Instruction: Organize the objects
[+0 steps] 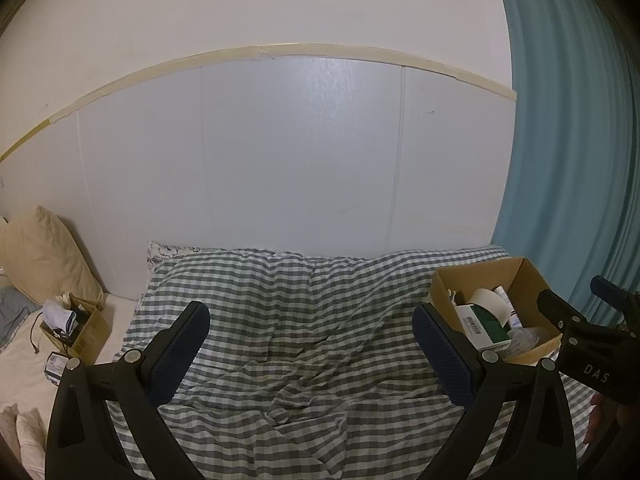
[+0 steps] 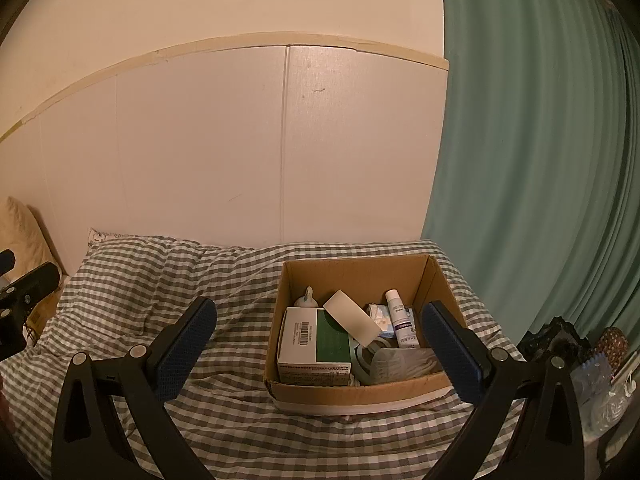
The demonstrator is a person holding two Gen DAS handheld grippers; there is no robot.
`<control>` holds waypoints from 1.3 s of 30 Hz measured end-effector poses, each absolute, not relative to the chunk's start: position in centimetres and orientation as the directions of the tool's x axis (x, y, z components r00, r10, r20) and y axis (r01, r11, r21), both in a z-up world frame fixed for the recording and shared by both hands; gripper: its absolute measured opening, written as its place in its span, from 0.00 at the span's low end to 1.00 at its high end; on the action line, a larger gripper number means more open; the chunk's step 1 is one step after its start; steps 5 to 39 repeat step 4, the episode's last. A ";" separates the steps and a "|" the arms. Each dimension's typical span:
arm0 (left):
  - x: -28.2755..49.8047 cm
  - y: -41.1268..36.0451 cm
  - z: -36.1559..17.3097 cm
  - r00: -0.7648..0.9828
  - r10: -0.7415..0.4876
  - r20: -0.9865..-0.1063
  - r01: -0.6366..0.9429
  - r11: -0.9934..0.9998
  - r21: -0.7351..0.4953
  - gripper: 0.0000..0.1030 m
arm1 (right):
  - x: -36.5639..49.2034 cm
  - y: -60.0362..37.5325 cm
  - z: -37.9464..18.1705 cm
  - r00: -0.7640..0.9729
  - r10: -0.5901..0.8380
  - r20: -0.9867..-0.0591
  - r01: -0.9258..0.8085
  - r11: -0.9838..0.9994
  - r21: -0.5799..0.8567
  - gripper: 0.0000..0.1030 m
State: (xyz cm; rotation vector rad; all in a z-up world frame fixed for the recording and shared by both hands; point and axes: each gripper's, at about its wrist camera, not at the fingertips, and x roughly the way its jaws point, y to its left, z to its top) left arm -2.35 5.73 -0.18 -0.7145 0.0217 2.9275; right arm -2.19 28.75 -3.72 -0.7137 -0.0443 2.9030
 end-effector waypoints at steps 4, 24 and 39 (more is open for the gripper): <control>-2.3 5.7 -0.1 -0.880 0.126 -0.457 -0.130 -0.991 -0.021 1.00 | -2.2 28.9 -3.8 -0.873 0.155 -0.462 -0.141 -0.988 -0.065 1.00; -2.3 5.7 -0.1 -0.880 0.126 -0.457 -0.130 -0.991 -0.021 1.00 | -2.2 28.9 -3.8 -0.873 0.155 -0.462 -0.141 -0.988 -0.065 1.00; -2.3 5.7 -0.1 -0.880 0.126 -0.457 -0.130 -0.991 -0.021 1.00 | -2.2 28.9 -3.8 -0.873 0.155 -0.462 -0.141 -0.988 -0.065 1.00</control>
